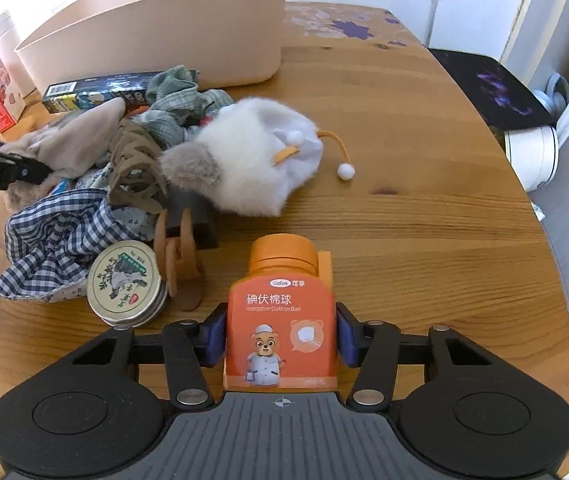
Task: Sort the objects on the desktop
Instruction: 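Grasp the beige fuzzy cloth with the left tool while the right tool grasps the orange bottle, then lift the beige cloth and orange bottle and carry both over the beige basket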
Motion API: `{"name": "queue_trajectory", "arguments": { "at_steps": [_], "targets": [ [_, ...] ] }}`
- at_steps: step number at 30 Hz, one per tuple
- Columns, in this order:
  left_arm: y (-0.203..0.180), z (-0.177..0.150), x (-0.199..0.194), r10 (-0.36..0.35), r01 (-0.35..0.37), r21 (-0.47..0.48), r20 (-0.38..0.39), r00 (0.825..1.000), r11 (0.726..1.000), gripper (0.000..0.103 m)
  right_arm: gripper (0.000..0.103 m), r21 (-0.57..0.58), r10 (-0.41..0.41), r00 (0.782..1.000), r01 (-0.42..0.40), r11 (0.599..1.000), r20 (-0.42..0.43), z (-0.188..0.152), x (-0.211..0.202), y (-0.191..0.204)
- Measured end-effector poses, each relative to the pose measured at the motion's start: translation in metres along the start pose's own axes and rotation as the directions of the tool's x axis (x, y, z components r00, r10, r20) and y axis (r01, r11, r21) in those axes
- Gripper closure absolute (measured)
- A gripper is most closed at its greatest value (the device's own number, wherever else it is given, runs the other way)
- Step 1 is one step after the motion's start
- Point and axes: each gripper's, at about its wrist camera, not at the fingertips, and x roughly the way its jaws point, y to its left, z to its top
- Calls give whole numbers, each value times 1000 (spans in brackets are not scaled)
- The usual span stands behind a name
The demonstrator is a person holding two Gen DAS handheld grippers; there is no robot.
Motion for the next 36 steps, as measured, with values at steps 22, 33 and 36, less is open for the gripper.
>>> {"name": "queue_trajectory", "arguments": {
  "at_steps": [22,33,36],
  "targets": [
    [4,-34,-53,45,-37,-186,38,998,982,89,53,24,78,993,-80,996,83,-2,-40,-22],
    [-4,-45,-86,39,-19,-227,83,996,974,91,53,32,105,986,-110,993,126,-4,-61,-33],
    [-6,-48,-98,35,-10,-240,100,994,971,91,53,35,116,984,-122,992,139,-3,-67,-35]
  ]
}}
